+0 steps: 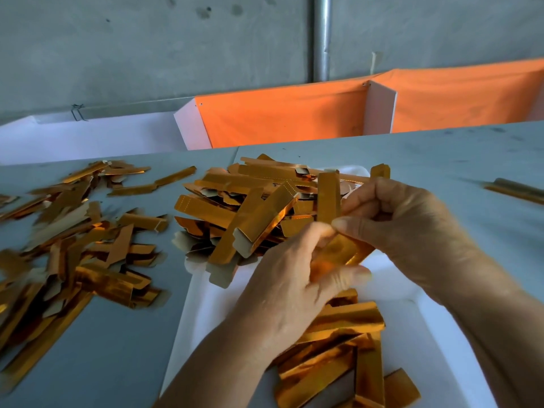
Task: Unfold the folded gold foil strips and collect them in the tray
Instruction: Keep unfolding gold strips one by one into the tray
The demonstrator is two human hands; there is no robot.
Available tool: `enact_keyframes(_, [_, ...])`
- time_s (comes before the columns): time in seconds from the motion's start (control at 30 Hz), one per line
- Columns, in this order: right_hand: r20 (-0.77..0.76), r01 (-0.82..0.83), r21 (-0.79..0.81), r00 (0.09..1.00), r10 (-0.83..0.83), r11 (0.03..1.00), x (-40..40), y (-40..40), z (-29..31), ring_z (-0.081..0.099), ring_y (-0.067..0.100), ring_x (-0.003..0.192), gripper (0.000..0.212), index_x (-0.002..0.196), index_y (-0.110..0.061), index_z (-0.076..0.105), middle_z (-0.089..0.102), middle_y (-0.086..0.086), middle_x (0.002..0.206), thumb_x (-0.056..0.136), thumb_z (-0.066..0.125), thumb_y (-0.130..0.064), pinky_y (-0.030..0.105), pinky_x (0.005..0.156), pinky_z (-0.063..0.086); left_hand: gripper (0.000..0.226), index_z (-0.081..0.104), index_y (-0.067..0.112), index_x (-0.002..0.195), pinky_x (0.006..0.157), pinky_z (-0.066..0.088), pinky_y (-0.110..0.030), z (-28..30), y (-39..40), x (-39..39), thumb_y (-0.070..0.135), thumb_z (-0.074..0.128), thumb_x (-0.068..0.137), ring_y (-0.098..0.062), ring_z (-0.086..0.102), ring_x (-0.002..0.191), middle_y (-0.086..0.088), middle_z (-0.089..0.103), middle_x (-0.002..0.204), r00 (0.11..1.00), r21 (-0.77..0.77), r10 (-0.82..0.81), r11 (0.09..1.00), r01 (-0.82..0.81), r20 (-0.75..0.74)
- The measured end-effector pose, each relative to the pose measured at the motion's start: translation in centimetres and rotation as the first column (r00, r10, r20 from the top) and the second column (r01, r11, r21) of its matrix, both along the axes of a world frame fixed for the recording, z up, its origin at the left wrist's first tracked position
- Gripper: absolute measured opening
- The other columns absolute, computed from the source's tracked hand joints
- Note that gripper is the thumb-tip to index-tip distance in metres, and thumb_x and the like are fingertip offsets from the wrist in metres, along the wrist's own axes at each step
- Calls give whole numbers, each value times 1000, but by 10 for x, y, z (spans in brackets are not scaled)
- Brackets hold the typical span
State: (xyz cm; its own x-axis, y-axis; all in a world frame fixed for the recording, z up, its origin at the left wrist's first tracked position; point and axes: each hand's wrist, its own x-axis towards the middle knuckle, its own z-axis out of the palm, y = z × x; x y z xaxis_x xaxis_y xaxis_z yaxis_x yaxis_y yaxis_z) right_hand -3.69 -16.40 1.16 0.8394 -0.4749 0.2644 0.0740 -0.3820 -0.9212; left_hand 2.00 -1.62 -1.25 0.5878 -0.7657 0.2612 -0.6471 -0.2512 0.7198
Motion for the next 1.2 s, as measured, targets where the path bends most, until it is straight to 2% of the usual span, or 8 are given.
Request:
enact_keyframes(0.1, [3,32,-47,999,-32,998,1,3,-1,66,11,67,12,73,-26,67,70,-8,67,74,76,-19,26,65,52,46,49,41,113,72,45,-5,0,-1,-2,59,63,73,8,52,96,22,58,96,993,-53,105,993,-102,53])
enact_keyframes(0.17, [17,-61,121,998,60,991,-2,-1,1,69,15,76,2,79,-22,71,72,-2,76,79,69,-21,25,68,55,45,51,40,113,70,50,-12,0,0,-1,54,66,73,1,60,89,18,62,96,992,-90,125,988,-124,5])
enact_keyframes(0.23, [52,-170,299,985,162,939,-7,-9,3,69,16,78,17,83,-16,73,72,4,83,77,64,-29,22,66,56,42,50,46,108,74,51,-13,2,1,0,52,68,71,2,62,92,18,65,100,988,-145,128,979,-140,-90])
enact_keyframes(0.4, [50,-285,416,955,291,863,-13,-19,5,66,13,72,15,79,-17,75,69,6,84,70,65,-23,21,62,56,37,58,37,104,70,48,-8,5,4,1,40,76,73,2,63,89,17,68,93,974,-195,52,976,-96,-220])
enact_keyframes(0.63, [4,-373,338,918,395,864,-20,-28,9,68,15,76,18,82,-16,73,70,8,89,65,81,-17,21,64,55,39,59,40,110,87,52,-27,2,7,5,43,67,72,0,61,99,18,67,99,960,-191,-5,980,-51,-280])
enact_keyframes(0.73, [-35,-480,287,860,510,829,-24,-29,13,70,21,86,39,94,-19,72,71,4,93,61,84,-35,25,70,56,40,59,42,110,88,53,-33,0,8,8,44,68,70,-3,62,98,16,67,99,955,-182,2,982,-58,-297])
enact_keyframes(1.03, [-44,-423,170,899,436,890,-22,-20,16,68,16,68,27,82,-20,74,70,4,77,58,86,-23,22,62,55,38,59,45,105,83,53,-24,2,7,7,41,70,70,-3,64,96,17,69,97,966,-211,-47,977,-8,-256])
enact_keyframes(1.2, [-77,-360,110,926,369,926,-20,-13,17,62,14,54,14,72,-22,69,63,1,61,76,79,-14,22,54,51,38,64,38,107,79,54,-21,1,8,6,44,69,70,-5,64,94,16,69,95,973,-212,-29,977,-21,-228])
